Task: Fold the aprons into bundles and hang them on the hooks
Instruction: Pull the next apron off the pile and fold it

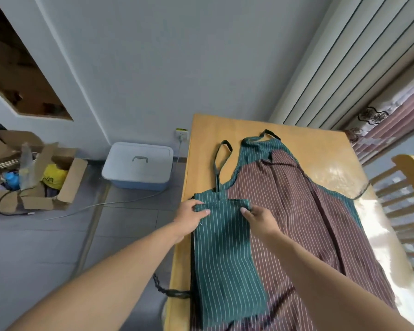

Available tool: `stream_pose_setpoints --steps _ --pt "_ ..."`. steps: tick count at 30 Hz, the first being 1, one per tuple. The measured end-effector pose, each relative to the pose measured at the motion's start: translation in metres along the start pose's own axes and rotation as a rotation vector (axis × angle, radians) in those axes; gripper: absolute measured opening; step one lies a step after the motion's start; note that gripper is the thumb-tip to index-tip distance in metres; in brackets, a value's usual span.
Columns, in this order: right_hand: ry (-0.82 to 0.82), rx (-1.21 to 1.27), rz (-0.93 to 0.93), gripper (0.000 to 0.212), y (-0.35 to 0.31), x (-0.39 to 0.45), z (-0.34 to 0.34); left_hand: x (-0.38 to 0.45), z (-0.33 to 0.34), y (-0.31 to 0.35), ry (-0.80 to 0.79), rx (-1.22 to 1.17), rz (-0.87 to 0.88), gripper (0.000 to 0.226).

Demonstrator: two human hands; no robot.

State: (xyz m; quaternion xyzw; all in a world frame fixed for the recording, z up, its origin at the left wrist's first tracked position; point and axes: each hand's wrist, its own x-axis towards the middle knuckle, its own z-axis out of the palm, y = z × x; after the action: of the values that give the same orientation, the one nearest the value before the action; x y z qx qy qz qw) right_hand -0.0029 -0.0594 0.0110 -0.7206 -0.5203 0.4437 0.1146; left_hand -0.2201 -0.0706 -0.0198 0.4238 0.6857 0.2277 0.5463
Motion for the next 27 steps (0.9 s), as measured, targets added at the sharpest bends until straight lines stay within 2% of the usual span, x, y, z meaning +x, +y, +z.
stream_pose_setpoints --steps 4,9,13,16,18,20,22,23,27 --pt "0.012 0.014 0.08 0.048 -0.005 0.052 0.024 0.049 -0.011 -0.01 -0.019 -0.035 -0.07 0.053" --pt "0.049 0.005 0.131 0.038 -0.009 0.08 0.041 0.092 -0.011 -0.015 -0.036 0.03 -0.038 0.044" --pt "0.017 -0.007 0.128 0.042 -0.01 0.086 0.04 0.111 -0.001 -0.013 -0.018 0.037 -0.041 0.043" --pt "-0.019 -0.088 0.131 0.058 -0.001 0.08 0.041 0.122 0.005 -0.02 0.031 0.078 -0.078 0.037" --pt "0.079 -0.329 -0.015 0.067 0.013 0.067 0.046 0.129 0.008 -0.022 0.042 0.128 -0.077 0.039" --pt "0.136 -0.579 -0.314 0.051 0.032 0.047 0.053 0.13 0.009 -0.023 0.062 0.169 -0.061 0.037" --pt "0.024 -0.688 -0.517 0.04 0.056 0.024 0.059 0.125 0.005 -0.021 0.136 0.304 0.003 0.036" --pt "-0.07 -0.728 -0.541 0.042 0.068 0.015 0.061 0.123 0.003 -0.022 0.181 0.382 0.052 0.039" --pt "-0.246 -0.914 -0.654 0.072 0.106 -0.015 0.055 0.111 -0.002 -0.017 0.356 0.5 0.314 0.053"
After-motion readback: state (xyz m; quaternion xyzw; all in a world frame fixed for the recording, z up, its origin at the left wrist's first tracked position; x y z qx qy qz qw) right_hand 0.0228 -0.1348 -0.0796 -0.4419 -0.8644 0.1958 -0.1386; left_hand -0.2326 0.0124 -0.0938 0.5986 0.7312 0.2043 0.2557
